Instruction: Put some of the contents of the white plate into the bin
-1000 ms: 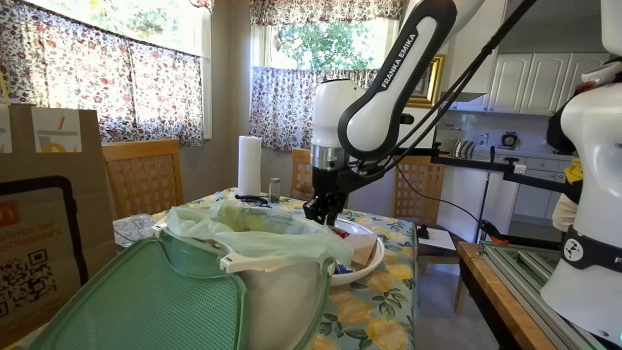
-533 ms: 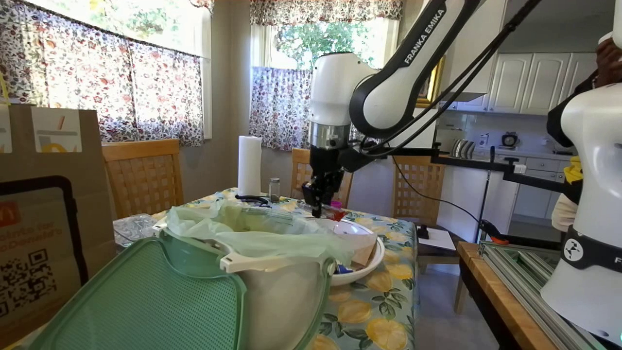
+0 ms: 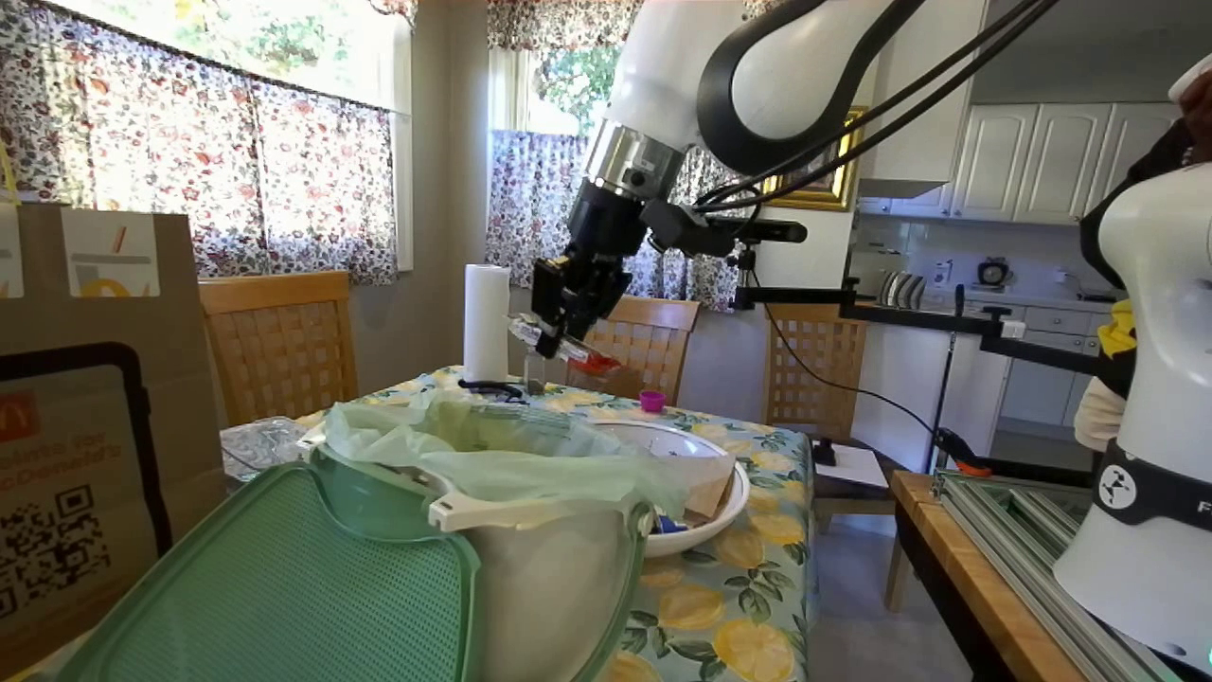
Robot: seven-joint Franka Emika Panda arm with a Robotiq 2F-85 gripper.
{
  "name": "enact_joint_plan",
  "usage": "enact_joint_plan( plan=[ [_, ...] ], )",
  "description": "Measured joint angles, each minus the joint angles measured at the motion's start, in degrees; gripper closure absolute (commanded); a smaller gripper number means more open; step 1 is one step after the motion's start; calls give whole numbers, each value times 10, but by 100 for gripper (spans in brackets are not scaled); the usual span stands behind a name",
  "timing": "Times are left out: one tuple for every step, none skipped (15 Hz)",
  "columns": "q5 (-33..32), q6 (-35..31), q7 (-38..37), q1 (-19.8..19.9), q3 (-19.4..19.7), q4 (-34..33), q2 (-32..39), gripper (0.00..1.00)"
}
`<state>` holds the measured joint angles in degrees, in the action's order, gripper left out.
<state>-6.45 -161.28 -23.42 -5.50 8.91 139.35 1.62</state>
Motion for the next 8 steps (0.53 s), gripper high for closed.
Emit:
enact_joint_plan(
  plan=[
    [47,-11,28,3,-17,4,-4,84],
    [92,-20,54,3,-34,8,-6,84],
    [138,-23,80,3,-52,10,-6,84],
    [184,-24,108,0,-67,10,-6,84],
    [230,-24,142,-4,-78,10,-5,34],
    [276,-24,180,-7,-88,10,-4,34],
    [318,-23,218,-10,-96,9,-1,28],
    [340,-21,244,-10,-100,9,4,20]
  ],
)
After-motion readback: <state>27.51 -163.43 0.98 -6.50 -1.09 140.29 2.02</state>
